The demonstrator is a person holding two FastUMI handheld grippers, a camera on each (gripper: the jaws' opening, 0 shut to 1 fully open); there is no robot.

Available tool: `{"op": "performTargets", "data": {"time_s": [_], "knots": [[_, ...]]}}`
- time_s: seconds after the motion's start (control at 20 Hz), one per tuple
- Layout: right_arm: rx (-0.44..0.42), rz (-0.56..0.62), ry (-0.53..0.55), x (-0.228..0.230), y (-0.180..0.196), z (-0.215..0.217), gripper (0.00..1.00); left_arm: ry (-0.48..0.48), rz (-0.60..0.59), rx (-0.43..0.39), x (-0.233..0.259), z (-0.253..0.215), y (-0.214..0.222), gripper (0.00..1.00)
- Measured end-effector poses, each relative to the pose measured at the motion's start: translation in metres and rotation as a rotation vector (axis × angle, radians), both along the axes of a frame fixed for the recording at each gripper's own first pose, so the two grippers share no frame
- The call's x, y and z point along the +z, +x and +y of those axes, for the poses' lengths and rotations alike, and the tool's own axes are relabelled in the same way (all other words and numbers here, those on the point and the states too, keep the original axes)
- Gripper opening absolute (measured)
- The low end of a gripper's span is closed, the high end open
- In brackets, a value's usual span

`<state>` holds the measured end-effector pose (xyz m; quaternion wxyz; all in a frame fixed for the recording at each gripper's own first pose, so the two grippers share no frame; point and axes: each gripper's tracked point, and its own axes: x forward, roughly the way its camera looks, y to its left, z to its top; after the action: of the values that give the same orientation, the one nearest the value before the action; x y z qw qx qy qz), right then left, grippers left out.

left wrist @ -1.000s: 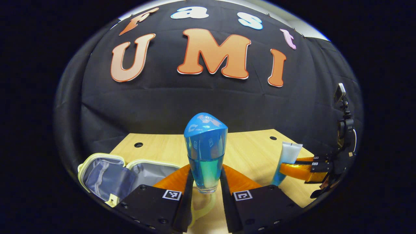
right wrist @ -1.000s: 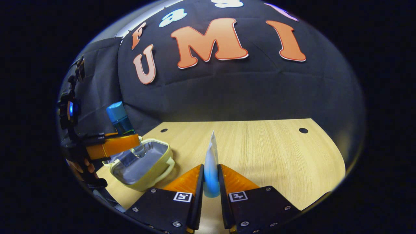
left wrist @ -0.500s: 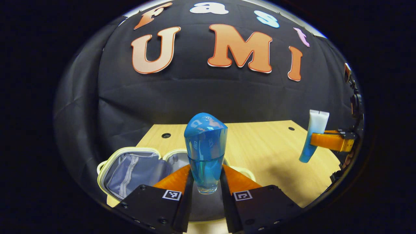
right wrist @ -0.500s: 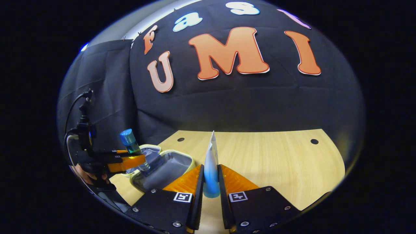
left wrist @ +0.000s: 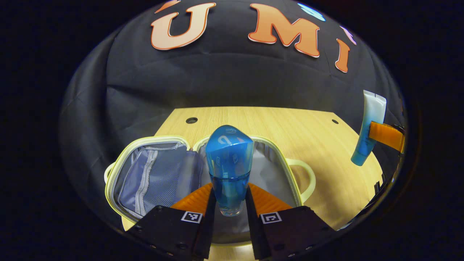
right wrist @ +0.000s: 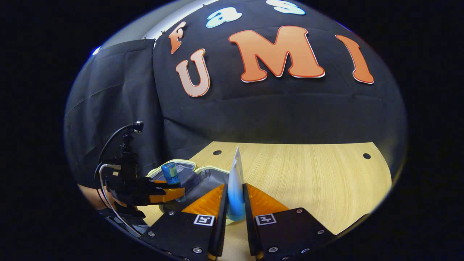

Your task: First open the suitcase, pack the skin care products into it, and then close the suitcase.

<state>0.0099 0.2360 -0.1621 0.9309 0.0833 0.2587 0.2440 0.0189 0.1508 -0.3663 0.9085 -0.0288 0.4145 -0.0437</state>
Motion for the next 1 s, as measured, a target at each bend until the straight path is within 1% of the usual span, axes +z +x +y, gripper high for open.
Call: {"op": "performTargets", "data": {"time_s": [0.05,0.1,0.3,0.4,0.5,0.6,0.65,0.7,0.75,0.8,1.0], "knots": [[0.0,0.008,-0.003,-0.004,0.001,0.005,0.27,-0.004,0.025,-0.016,-0.007,0.001,0.0,0.42],[-0.001,0.016,-0.006,-0.008,0.003,0.01,0.27,-0.001,0.044,-0.033,-0.014,0.003,0.001,0.43],[-0.004,0.059,-0.002,-0.023,0.002,0.029,0.27,0.019,0.163,-0.092,-0.04,0.007,-0.004,0.43],[0.004,0.071,-0.008,-0.029,0.001,0.037,0.27,0.021,0.228,-0.107,-0.054,0.008,-0.006,0.43],[0.011,0.095,-0.01,-0.038,0.0,0.045,0.27,0.02,0.291,-0.099,-0.064,0.008,-0.01,0.43],[0.018,0.119,-0.004,-0.043,-0.002,0.055,0.27,0.021,0.326,-0.084,-0.072,0.01,-0.009,0.43],[0.018,0.125,-0.007,-0.047,-0.001,0.059,0.27,0.023,0.325,-0.088,-0.075,0.008,-0.005,0.45],[0.025,0.135,-0.006,-0.049,-0.001,0.063,0.27,0.031,0.335,-0.092,-0.077,0.008,-0.002,0.42],[0.025,0.143,-0.01,-0.051,-0.003,0.066,0.27,0.039,0.342,-0.094,-0.078,0.008,0.001,0.44],[0.031,0.151,-0.009,-0.053,-0.003,0.069,0.27,0.041,0.345,-0.09,-0.08,0.006,0.004,0.43],[0.033,0.189,-0.019,-0.066,-0.001,0.078,0.27,0.044,0.351,-0.041,-0.095,0.012,0.011,0.43]]}}
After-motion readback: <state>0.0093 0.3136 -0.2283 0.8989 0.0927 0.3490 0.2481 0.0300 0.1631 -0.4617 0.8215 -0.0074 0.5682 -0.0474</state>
